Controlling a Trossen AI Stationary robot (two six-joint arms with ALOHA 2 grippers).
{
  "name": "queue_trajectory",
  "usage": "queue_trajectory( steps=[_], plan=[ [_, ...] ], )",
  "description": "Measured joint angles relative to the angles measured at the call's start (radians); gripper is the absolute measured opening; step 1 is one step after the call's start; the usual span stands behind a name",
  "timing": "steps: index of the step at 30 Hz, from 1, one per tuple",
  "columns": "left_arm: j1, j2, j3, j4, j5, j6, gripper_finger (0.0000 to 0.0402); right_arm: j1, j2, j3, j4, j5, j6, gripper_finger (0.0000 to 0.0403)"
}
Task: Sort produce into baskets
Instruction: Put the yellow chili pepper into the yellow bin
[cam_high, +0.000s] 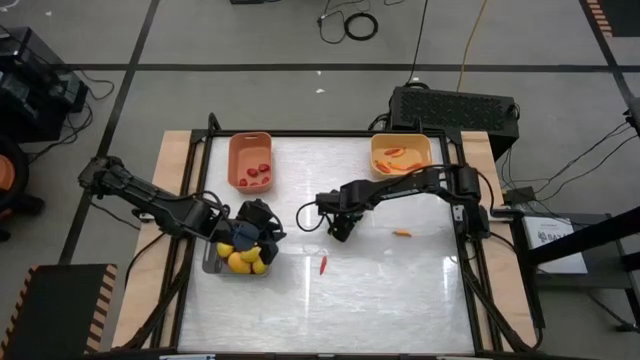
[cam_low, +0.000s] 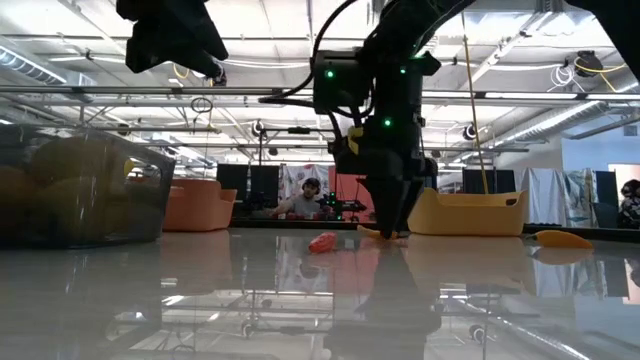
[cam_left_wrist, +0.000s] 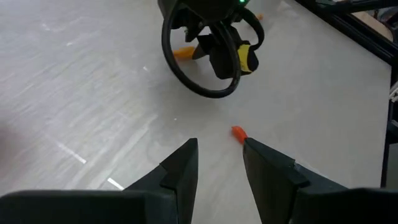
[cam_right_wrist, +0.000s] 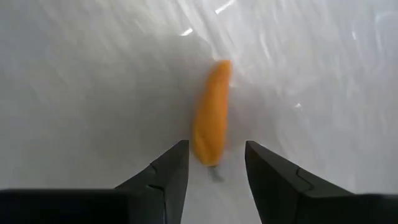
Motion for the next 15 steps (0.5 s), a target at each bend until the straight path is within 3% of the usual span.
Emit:
queue_trajectory(
  steps=[6, 15],
  plan=[
    [0.004, 0.000, 0.000, 0.000, 0.005, -0.001, 0.0134, 0.014, 0.001, -0.040, 0.075, -0.056, 0.027, 0.0122],
    [0.003, 0.000, 0.000, 0.001, 0.007, -0.002, 0.0135, 0.018, -0.040, -0.053, 0.044, -0.018, 0.011, 0.0014]
  ],
)
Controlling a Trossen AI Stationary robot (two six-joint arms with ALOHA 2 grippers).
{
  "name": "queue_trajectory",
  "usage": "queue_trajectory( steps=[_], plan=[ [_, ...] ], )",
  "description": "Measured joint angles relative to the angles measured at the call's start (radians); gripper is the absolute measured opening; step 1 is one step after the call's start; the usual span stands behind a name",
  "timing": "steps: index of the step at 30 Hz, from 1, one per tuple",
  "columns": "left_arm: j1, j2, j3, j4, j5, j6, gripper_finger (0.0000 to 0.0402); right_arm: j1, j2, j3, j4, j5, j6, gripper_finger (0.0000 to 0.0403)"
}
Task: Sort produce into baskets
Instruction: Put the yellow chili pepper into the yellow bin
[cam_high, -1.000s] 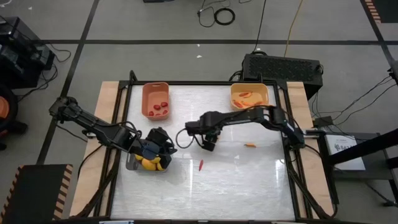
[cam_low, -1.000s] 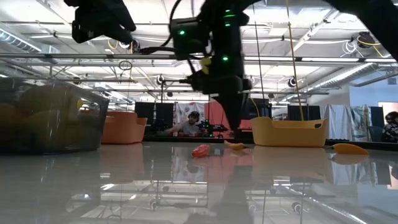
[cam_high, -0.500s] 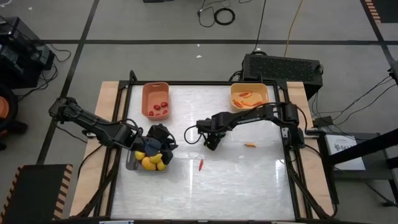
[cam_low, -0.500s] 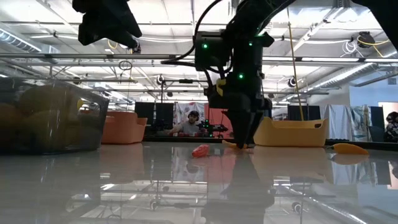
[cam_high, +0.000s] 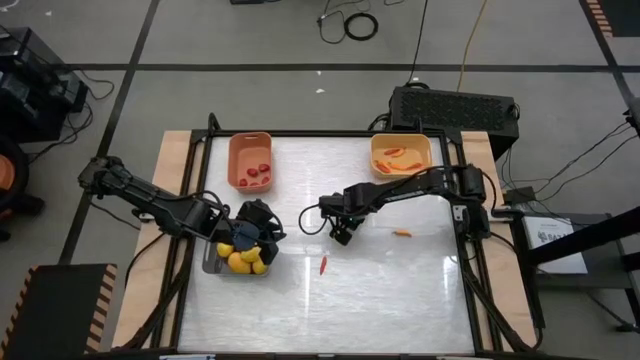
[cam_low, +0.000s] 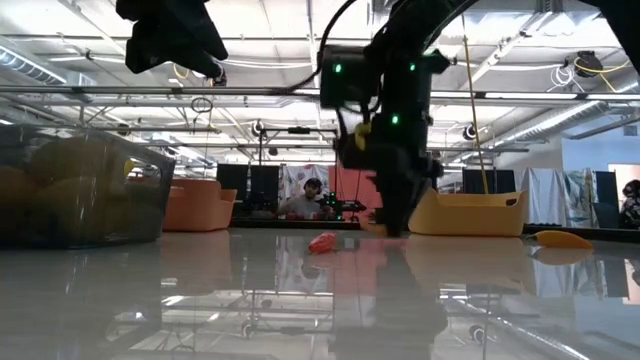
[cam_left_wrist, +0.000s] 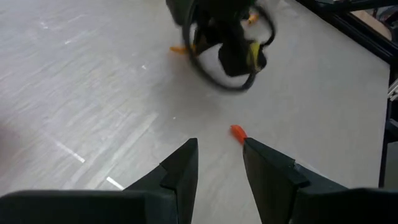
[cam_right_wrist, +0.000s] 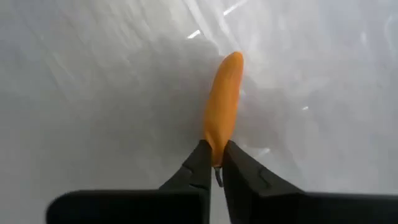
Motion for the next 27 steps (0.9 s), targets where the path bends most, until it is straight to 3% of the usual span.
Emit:
queue_trajectory(
  steps=[9, 15, 22, 27],
  plan=[
    [0.000, 0.000, 0.000, -0.002, 0.000, 0.001, 0.0134, -0.055, -0.254, 0.003, -0.136, 0.055, -0.060, 0.0022],
    [0.000, 0.000, 0.000, -0.002, -0.001, 0.003, 0.0134, -0.192, -0.418, 0.004, -0.246, 0.201, -0.119, 0.0015],
    [0.000, 0.000, 0.000, -0.001, -0.002, 0.003, 0.0134, -0.410, -0.450, 0.003, -0.316, 0.240, -0.191, 0.0014],
    [-0.001, 0.000, 0.000, 0.005, -0.002, -0.005, 0.0135, -0.503, -0.448, -0.038, -0.286, 0.236, -0.237, 0.0024]
  ],
)
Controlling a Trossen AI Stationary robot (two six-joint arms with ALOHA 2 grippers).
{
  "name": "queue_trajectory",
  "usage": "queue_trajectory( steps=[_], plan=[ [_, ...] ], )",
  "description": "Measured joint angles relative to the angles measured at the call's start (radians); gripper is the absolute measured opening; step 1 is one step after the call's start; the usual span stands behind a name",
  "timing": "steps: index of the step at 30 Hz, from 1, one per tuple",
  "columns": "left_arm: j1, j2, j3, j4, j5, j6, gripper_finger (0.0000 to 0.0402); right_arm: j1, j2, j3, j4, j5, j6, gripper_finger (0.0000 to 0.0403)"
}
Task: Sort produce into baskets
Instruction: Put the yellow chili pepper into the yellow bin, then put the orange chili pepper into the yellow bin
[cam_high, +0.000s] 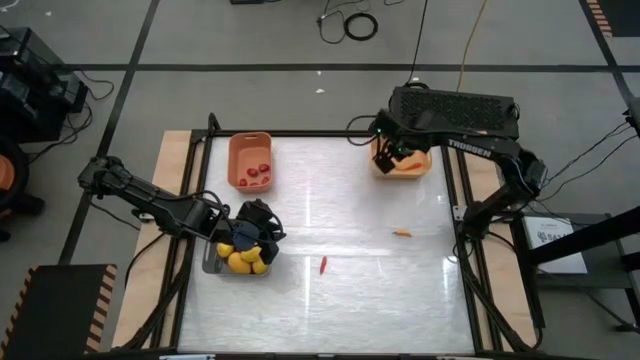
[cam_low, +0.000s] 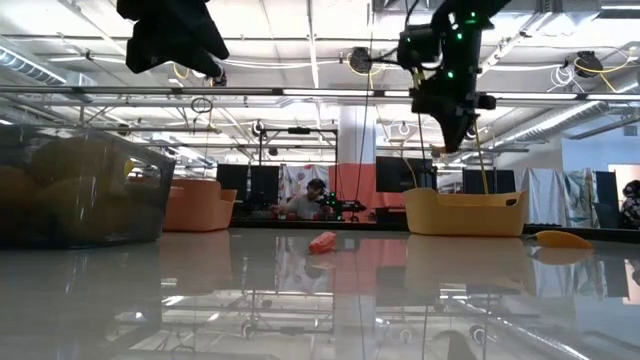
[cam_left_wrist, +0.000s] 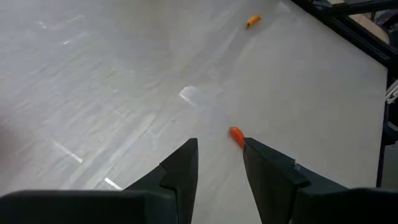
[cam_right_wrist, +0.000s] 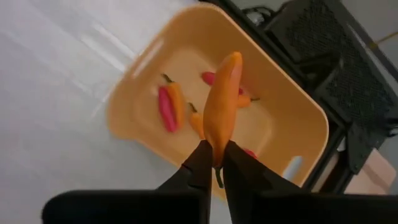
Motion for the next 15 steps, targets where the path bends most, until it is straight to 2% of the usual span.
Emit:
queue_trajectory(
  steps=[6, 15],
  plan=[
    [-0.006, 0.000, 0.000, 0.025, 0.003, -0.002, 0.0134, -0.049, 0.000, -0.067, 0.008, -0.007, -0.029, 0.0054],
    [-0.008, 0.000, 0.000, 0.026, 0.010, -0.003, 0.0135, -0.073, 0.000, -0.112, 0.008, -0.007, -0.028, 0.0121]
  ],
)
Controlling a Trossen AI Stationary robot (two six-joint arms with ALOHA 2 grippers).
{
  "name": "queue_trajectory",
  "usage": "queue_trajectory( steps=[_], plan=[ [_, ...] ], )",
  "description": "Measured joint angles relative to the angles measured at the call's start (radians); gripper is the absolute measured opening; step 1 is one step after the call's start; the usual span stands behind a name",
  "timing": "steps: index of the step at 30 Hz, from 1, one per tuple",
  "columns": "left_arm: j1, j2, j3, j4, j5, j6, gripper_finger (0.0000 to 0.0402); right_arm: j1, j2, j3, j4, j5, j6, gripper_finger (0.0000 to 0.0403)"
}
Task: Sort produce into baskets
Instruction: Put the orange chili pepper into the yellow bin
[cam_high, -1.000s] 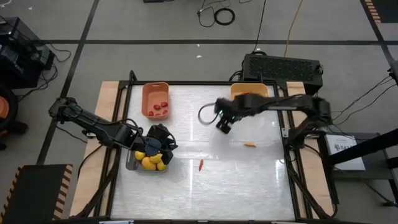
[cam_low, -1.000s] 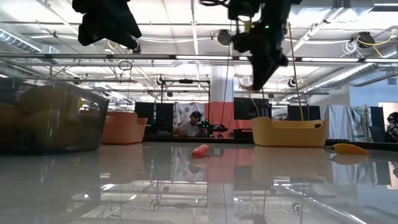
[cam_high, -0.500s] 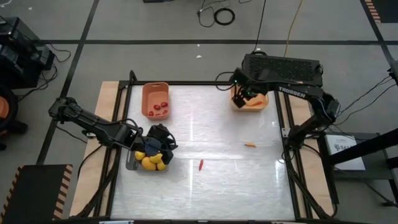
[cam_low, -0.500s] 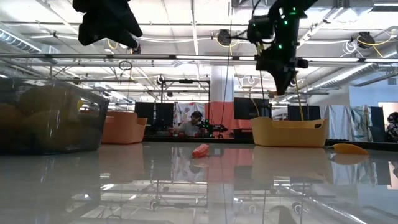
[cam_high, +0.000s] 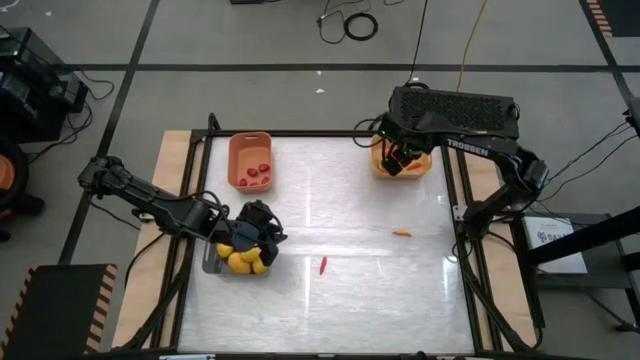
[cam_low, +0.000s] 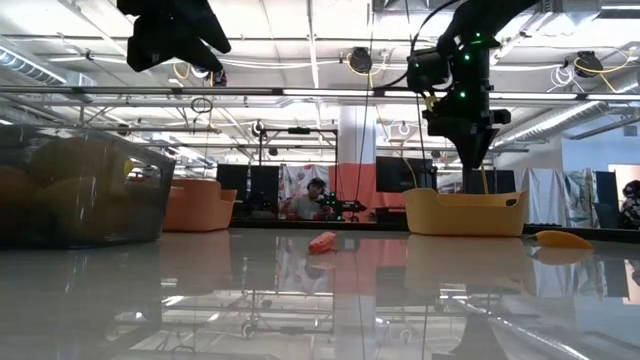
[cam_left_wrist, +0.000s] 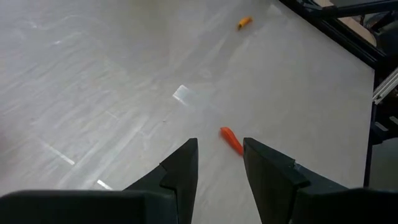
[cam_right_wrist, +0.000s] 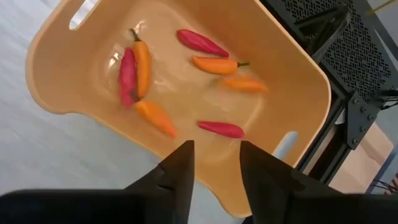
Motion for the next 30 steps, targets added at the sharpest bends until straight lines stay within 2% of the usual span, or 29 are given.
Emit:
queue_trajectory(
  steps=[8, 14, 16, 24, 30],
  plan=[
    [0.000, 0.000, 0.000, -0.001, 0.001, 0.000, 0.0134, 0.005, 0.000, 0.000, 0.000, -0.021, -0.010, 0.0157],
    [0.000, 0.000, 0.000, -0.006, 0.001, 0.010, 0.0135, 0.035, 0.000, 0.000, 0.005, -0.227, 0.011, 0.0160],
    [0.000, 0.000, 0.000, -0.014, 0.001, 0.026, 0.0135, 0.068, 0.000, 0.000, 0.015, -0.255, 0.029, 0.0160],
    [0.002, 0.000, 0.000, -0.012, -0.008, 0.133, 0.0135, 0.328, 0.000, 0.000, 0.110, -0.259, 0.126, 0.0160],
    [0.003, 0.000, 0.000, -0.012, -0.010, 0.230, 0.0134, 0.582, 0.000, 0.000, 0.299, -0.259, 0.137, 0.0160]
  ],
)
